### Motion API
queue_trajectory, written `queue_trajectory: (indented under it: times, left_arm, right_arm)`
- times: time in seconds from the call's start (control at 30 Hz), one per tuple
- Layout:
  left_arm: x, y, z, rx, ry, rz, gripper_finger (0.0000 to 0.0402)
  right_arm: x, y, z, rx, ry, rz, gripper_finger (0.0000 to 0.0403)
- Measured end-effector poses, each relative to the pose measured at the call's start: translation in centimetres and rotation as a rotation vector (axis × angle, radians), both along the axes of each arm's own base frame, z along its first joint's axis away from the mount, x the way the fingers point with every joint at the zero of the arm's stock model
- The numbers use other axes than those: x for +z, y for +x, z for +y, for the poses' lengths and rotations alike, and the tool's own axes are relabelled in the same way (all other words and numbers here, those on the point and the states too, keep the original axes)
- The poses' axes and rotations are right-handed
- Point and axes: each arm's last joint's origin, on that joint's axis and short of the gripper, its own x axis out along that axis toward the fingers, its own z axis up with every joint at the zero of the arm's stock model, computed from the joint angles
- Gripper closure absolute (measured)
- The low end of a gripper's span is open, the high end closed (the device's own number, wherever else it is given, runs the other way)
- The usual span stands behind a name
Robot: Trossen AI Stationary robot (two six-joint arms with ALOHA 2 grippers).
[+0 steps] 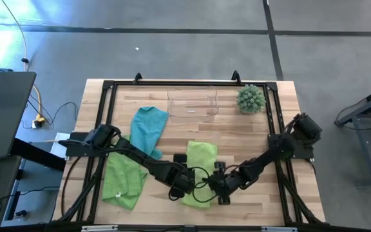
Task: Roll microfiber towels into tight, uniform cylinder then place into a basket
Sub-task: Roll the light green microfiber cloth
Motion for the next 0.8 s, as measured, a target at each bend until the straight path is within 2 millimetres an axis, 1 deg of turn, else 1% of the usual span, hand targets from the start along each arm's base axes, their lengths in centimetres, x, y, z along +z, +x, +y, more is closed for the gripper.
queue_trajectory:
  times: [0.13, 0.2, 0.27, 0.37, 0.57, 0.67, 0.8]
  left_arm:
    - [1.4, -0.2, -0.2, -0.006, -0.029, -0.026, 0.025]
    - [1.7, -0.3, -0.5, -0.004, -0.077, -0.031, 0.025]
    - [1.5, -0.5, -1.0, 0.001, -0.136, -0.015, 0.025]
    - [1.5, -0.7, -1.7, 0.011, -0.201, -0.008, 0.025]
    - [1.4, -1.1, -2.8, 0.088, -0.237, -0.027, 0.025]
    - [1.4, -1.2, -3.3, 0.104, -0.247, -0.034, 0.025]
    - [1.5, -1.3, -3.6, 0.104, -0.252, -0.043, 0.025]
  right_arm:
    - [1.3, 0.0, -1.9, -0.072, -0.122, -0.027, 0.0229]
    - [1.3, 0.3, -3.0, -0.136, -0.192, -0.035, 0.0229]
    - [1.0, 0.7, -4.2, -0.197, -0.227, -0.023, 0.0229]
    - [0.0, 1.6, -5.8, -0.243, -0.225, 0.013, 0.0229]
    - [-1.9, 2.8, -8.2, -0.275, -0.23, 0.101, 0.0229]
    - [-2.3, 3.0, -9.3, -0.298, -0.251, 0.129, 0.0229]
    - [-2.4, 3.0, -11.0, -0.334, -0.326, 0.166, 0.0229]
